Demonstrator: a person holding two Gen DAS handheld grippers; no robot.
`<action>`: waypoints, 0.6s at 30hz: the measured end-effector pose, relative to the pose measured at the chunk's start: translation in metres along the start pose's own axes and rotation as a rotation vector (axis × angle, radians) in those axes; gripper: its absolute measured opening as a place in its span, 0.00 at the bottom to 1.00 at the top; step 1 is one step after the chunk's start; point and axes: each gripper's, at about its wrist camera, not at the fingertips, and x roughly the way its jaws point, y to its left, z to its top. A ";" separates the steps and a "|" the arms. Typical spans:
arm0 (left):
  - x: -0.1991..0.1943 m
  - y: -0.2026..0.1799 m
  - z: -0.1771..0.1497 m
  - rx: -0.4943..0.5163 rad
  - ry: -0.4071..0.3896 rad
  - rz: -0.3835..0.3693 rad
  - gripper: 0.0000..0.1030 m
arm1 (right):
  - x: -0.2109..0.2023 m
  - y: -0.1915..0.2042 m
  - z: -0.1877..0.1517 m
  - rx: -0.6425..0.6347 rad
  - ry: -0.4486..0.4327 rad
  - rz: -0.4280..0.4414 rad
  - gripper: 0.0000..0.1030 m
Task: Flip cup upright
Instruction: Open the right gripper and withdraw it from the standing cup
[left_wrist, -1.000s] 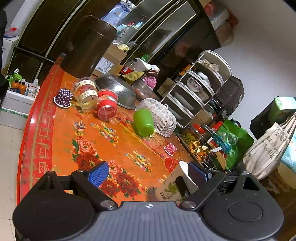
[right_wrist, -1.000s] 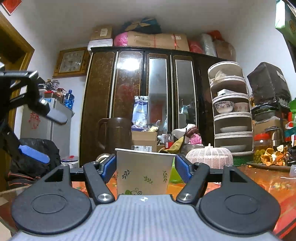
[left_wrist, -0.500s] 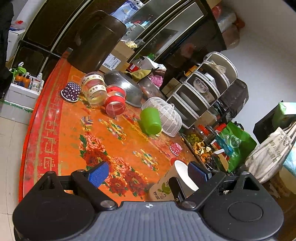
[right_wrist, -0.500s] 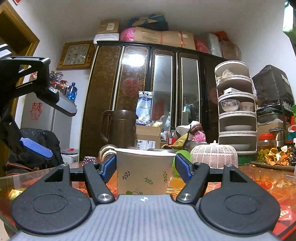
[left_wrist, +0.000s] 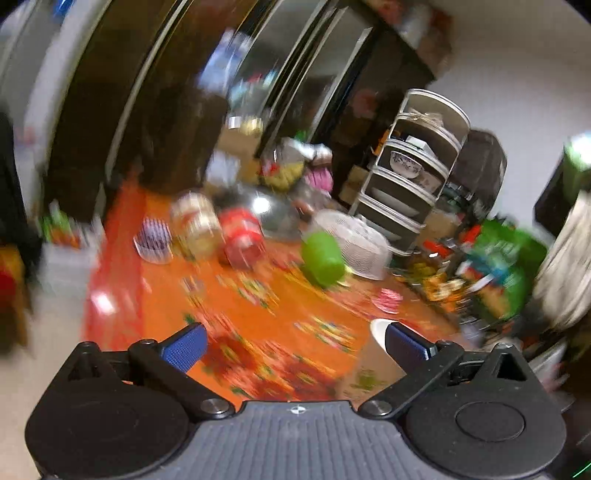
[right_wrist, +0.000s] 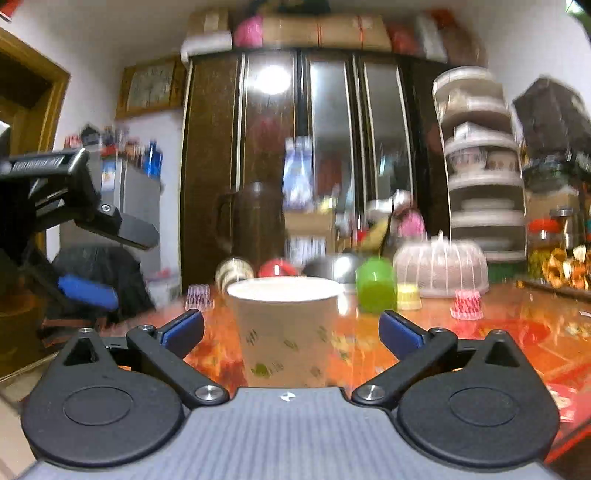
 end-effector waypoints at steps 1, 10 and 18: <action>-0.001 -0.007 0.001 0.065 -0.002 0.044 1.00 | -0.003 -0.005 0.007 0.030 0.048 0.008 0.99; -0.032 -0.042 0.025 0.257 0.064 -0.022 1.00 | -0.034 -0.032 0.069 0.105 0.318 0.028 0.99; -0.042 -0.061 0.026 0.253 0.148 -0.052 1.00 | -0.053 -0.026 0.080 0.077 0.306 0.025 0.99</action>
